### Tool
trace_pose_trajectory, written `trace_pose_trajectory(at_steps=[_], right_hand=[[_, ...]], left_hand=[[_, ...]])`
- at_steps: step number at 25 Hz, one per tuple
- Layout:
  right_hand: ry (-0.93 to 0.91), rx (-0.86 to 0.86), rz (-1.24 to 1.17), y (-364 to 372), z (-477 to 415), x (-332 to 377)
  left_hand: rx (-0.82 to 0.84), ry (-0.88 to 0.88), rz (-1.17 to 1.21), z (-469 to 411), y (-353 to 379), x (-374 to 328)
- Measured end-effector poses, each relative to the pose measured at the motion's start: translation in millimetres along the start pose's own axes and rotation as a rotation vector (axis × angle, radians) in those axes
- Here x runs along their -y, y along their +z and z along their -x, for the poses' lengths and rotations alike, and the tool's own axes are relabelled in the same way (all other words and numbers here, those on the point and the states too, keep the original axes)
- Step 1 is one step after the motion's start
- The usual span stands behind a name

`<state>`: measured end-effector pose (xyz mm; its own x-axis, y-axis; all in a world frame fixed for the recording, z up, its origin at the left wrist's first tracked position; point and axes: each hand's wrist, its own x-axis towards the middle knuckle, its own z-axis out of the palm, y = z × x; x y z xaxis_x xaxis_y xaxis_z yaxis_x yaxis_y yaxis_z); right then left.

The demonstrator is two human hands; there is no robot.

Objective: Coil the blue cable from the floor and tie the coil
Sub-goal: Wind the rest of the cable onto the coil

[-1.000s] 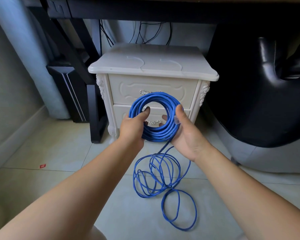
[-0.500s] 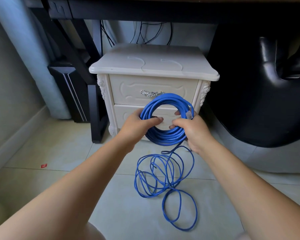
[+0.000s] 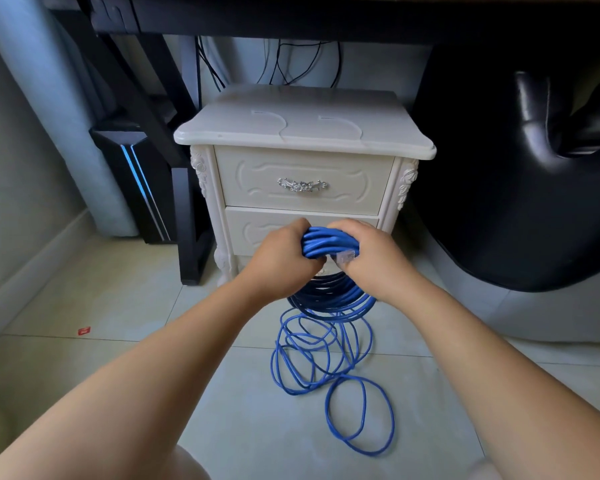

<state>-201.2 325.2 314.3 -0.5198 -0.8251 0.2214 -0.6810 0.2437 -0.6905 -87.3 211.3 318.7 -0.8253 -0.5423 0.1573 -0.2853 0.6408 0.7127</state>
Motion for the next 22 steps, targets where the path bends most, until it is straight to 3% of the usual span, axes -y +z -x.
trace_pose_trajectory(at_steps=[5,8,11,15,18,22], right_hand=[[0.173,-0.09,-0.363,-8,-3,5],[0.43,-0.016,-0.717,-3,1,4],[0.529,-0.018,-0.996,14,4,8],[0.555,-0.172,-1.131,19,4,11],[0.567,-0.212,-1.088,12,3,9],[0.507,-0.256,-0.783,-1,1,9]], left_hand=[[-0.106,-0.207,0.489,-3,-4,-4],[-0.189,-0.368,0.857,-5,-8,-4],[-0.232,-0.454,1.104,-5,-7,-5],[-0.166,-0.428,1.131,-2,2,-2],[-0.077,-0.365,0.876,-1,2,0],[0.246,-0.226,0.738,-2,-12,15]])
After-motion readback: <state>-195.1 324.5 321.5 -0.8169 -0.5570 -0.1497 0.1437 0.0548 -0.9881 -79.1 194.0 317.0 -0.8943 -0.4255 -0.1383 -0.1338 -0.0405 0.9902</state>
